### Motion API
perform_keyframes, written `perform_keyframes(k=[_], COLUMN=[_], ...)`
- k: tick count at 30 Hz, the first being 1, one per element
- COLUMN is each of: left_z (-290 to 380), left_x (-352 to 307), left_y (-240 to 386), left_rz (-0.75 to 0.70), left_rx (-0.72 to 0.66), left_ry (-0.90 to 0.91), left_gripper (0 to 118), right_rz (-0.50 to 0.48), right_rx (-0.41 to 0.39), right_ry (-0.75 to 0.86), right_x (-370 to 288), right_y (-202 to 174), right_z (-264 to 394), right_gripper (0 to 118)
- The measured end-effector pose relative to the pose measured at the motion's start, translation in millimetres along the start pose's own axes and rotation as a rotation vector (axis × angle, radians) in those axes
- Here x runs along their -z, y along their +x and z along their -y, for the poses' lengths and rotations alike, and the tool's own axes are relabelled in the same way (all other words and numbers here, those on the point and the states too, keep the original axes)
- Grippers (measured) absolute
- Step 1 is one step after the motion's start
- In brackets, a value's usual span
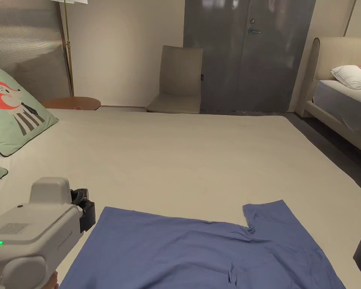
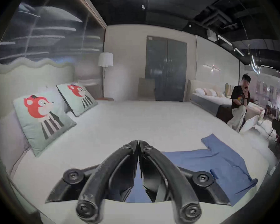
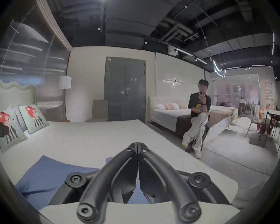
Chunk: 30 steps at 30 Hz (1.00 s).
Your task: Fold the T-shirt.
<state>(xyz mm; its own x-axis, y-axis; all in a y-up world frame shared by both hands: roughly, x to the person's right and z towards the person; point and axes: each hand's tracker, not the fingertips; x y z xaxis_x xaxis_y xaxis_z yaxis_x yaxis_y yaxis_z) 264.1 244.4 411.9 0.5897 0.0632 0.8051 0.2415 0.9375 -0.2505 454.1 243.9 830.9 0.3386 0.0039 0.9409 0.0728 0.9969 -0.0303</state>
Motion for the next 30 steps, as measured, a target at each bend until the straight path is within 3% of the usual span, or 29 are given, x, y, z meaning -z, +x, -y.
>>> perform_keyframes(k=[6, 8, 9, 12, 13, 16, 18, 19, 22, 23, 24, 25, 26, 27, 28, 29, 30], left_z=[-15, -14, -12, 2, 8, 29, 42, 48, 59, 57, 55, 53, 52, 49, 49, 49, 49], left_x=[138, 182, 203, 255, 268, 296, 309, 311, 310, 308, 306, 300, 296, 294, 290, 285, 281], left_y=[-21, -28, -30, -35, -37, -41, -40, -39, -32, -30, -27, -25, -20, -21, -17, -15, -13], left_rz=[0.044, 0.055, 0.05, 0.007, -0.007, -0.02, -0.021, -0.023, -0.043, -0.044, -0.052, -0.043, -0.033, -0.035, -0.043, -0.039, -0.021], left_rx=[-0.018, -0.023, -0.01, -0.02, -0.038, -0.083, -0.087, -0.07, -0.005, 0.001, 0.003, 0.009, 0.024, 0.033, 0.04, 0.048, 0.05], left_ry=[-0.255, -0.338, -0.376, -0.512, -0.537, -0.586, -0.647, -0.664, -0.647, -0.63, -0.64, -0.628, -0.606, -0.6, -0.592, -0.58, -0.569], left_gripper=[0, 7, 20, 96, 110, 106, 94, 81, 76, 69, 54, 24, 3, 3, 3, 3, 3], right_rz=[0.01, 0.008, 0.011, 0.013, 0.01, 0.013, 0.015, 0.016, 0.02, 0.021, 0.021, 0.021, 0.016, 0.025, 0.029, 0.021, 0.025], right_rx=[-0.028, -0.027, -0.029, -0.044, -0.045, -0.056, -0.06, -0.058, -0.063, -0.067, -0.068, -0.069, -0.067, -0.055, -0.027, -0.023, -0.034], right_ry=[-0.089, -0.115, -0.128, -0.165, -0.178, -0.207, -0.225, -0.233, -0.255, -0.261, -0.265, -0.275, -0.301, -0.349, -0.387, -0.437, -0.494], right_x=[54, 70, 78, 100, 106, 121, 130, 135, 141, 142, 144, 149, 157, 165, 173, 187, 200], right_y=[-13, -17, -19, -24, -25, -27, -26, -26, -24, -23, -23, -21, -19, -16, -13, -9, -5], right_z=[18, 24, 28, 40, 43, 55, 61, 64, 71, 73, 74, 75, 75, 75, 75, 76, 78], right_gripper=[0, 0, 0, 0, 0, 0, 0, 0, 0, 0, 0, 1, 8, 33, 81, 108, 116])
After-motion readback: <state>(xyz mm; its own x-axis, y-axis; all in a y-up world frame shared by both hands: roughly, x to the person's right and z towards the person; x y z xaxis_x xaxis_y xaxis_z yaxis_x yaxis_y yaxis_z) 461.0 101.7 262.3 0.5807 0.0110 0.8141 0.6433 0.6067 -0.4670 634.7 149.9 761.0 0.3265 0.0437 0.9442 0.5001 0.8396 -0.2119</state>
